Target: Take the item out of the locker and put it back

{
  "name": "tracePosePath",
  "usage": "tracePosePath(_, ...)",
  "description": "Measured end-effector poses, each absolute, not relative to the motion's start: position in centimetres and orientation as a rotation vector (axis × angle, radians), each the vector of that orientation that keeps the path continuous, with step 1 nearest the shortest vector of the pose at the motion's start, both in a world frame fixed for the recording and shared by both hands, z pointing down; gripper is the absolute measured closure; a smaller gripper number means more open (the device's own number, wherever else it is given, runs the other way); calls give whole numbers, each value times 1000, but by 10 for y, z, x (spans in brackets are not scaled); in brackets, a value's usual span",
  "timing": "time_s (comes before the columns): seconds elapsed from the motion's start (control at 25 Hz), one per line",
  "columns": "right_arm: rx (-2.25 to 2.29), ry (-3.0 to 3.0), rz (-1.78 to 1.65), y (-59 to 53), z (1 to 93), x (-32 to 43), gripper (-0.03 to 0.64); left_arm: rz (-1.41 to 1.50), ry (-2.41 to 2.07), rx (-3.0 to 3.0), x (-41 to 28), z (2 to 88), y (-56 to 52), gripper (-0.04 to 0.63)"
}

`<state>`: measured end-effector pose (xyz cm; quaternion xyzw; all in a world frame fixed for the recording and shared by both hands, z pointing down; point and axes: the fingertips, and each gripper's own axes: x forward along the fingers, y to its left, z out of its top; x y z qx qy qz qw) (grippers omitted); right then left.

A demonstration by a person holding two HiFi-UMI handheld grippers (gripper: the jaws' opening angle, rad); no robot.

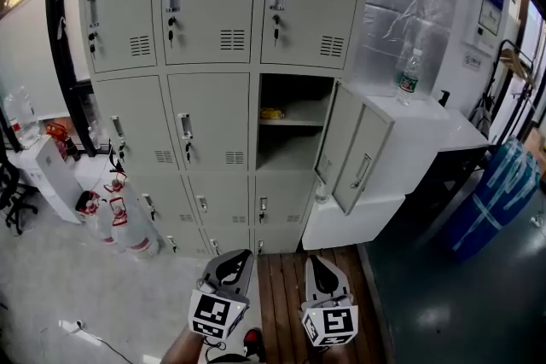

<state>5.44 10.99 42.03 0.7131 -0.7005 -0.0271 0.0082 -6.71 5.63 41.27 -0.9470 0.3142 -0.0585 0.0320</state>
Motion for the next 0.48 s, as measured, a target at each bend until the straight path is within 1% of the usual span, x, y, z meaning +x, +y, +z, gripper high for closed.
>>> tracePosePath(0.16, 2223, -2195, -72, 62, 423, 61, 600, -224, 975, -2930, -63, 419, 11, 572)
tracePosePath(0.48, 2194, -2207, -77, 4, 423, 62, 600, -181, 1017, -2921, -62, 417, -48, 572)
